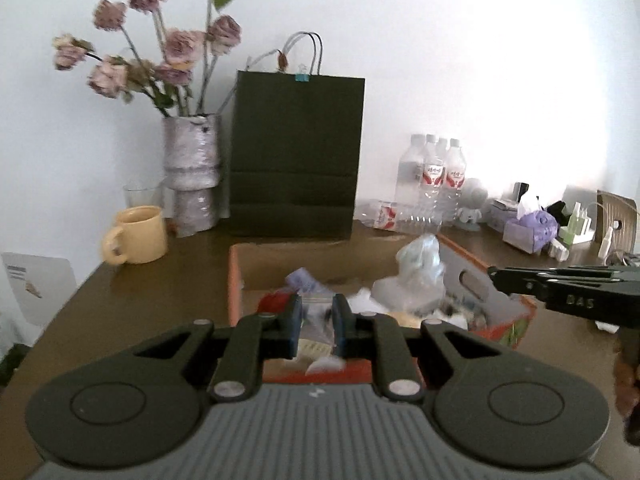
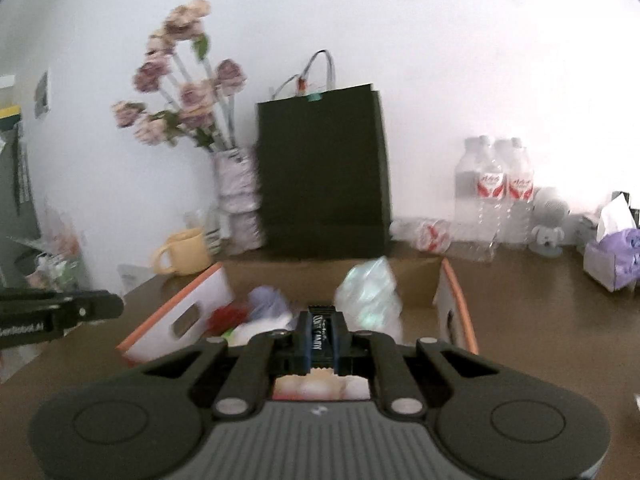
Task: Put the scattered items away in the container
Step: 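Carry the black item into the box with the right tool while the left carries the wrapper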
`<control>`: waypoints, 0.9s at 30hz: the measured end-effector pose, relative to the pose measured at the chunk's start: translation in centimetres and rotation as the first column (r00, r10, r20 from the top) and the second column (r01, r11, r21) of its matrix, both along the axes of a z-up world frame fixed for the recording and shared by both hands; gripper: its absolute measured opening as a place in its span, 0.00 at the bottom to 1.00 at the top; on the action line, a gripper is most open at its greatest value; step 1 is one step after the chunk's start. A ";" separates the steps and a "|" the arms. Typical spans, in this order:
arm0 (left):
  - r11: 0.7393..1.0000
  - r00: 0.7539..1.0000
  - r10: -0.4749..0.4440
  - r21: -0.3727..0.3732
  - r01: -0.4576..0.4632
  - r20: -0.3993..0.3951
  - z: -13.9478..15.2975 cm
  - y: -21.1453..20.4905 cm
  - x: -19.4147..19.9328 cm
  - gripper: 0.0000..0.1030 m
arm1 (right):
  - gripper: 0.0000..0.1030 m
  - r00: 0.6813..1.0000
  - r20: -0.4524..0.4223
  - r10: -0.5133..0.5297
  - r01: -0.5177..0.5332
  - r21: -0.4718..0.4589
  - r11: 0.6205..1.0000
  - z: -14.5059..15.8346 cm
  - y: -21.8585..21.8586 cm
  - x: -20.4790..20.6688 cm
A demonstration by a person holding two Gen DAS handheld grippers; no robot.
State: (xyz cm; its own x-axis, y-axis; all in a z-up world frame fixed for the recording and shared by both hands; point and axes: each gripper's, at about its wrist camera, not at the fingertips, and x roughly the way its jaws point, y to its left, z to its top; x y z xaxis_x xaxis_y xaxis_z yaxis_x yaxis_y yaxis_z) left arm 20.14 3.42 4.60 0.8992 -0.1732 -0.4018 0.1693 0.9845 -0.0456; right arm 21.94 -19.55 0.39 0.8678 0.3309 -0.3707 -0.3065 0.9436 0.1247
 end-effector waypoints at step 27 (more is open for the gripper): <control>0.980 0.984 0.179 0.090 -0.177 -0.014 -2.6 -5.8 7.0 1.00 | 1.00 0.999 -0.030 0.020 -0.021 -0.036 0.999 -3.7 -0.8 6.2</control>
State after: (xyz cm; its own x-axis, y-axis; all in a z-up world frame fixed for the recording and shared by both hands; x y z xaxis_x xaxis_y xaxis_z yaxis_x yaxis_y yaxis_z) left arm 27.17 -2.38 2.00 0.9032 0.0259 -0.4285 -0.0093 0.9991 0.0407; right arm 28.18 -20.35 -3.33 0.8496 0.3344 -0.4079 -0.3224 0.9413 0.1002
